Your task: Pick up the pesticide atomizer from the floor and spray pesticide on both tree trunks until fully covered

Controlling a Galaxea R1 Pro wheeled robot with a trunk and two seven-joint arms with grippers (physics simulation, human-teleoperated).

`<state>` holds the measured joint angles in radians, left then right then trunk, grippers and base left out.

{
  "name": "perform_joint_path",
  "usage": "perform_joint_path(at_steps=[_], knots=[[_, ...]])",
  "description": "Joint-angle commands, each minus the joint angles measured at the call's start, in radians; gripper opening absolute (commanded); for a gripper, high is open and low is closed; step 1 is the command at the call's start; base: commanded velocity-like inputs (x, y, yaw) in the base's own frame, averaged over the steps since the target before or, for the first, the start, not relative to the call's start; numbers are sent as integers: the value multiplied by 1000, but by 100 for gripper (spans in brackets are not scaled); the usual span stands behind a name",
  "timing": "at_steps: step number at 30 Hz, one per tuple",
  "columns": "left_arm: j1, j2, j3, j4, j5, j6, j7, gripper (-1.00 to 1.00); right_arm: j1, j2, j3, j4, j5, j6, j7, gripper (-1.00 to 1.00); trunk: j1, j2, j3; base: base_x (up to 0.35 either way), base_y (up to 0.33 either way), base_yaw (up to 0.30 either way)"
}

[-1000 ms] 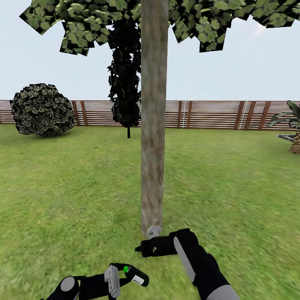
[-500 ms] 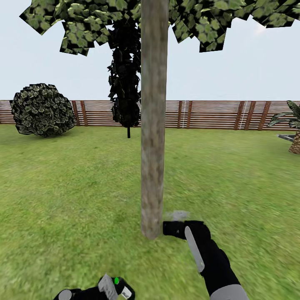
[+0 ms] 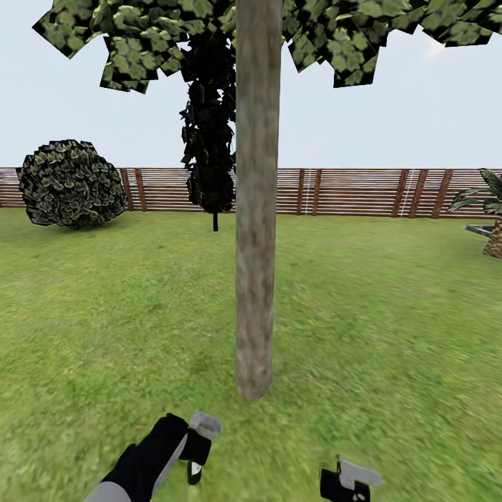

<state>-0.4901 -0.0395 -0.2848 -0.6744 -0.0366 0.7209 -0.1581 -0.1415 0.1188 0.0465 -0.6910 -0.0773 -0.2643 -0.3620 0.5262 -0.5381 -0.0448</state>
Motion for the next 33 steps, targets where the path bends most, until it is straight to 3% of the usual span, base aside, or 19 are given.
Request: perform_joint_path(at_steps=[1, 3, 4, 8, 15, 19, 22, 25, 33], knots=[[-7, -28, 0, -39, -1, 38, 80, -100, 1, -1, 5, 33, -6, -33, -10, -100, 0, -2, -2, 0, 0, 0], [-11, -53, 0, -68, 11, 60, 145, -100, 3, -1, 5, 53, -5, -51, -12, -100, 0, -2, -2, 0, 0, 0], [-13, -74, 0, -87, 31, 74, 187, -100, 3, 0, 6, 66, -5, -62, -13, -100, 0, -2, -2, 0, 0, 0], [-18, -103, -6, -122, 114, 93, 244, -100, 5, 2, 10, 91, 1, -80, -16, -100, 0, -2, -2, 0, 0, 0], [-16, -112, -10, -240, 176, 97, 266, -100, 5, -1, 3, 141, 3, -88, -18, -100, 0, -2, -2, 179, 36, -65], [-21, -113, -11, -256, 278, 103, 288, -100, 5, -1, 1, 148, 5, -90, -18, -100, 0, -2, -2, 312, 17, -213], [-50, -113, -11, -253, 324, 103, 354, -100, 5, -1, 0, 149, 5, -90, -19, -100, 0, -2, -2, 327, 5, -147], [-70, -112, -11, -257, 340, 99, 393, -100, 5, -1, 1, 149, 5, -90, -21, -100, 0, -2, -2, 247, 2, -52], [-78, -111, -11, -258, 348, 97, 412, -100, 5, -4, 0, 149, 5, -90, -21, -100, 0, -2, -2, 51, 0, -10]])
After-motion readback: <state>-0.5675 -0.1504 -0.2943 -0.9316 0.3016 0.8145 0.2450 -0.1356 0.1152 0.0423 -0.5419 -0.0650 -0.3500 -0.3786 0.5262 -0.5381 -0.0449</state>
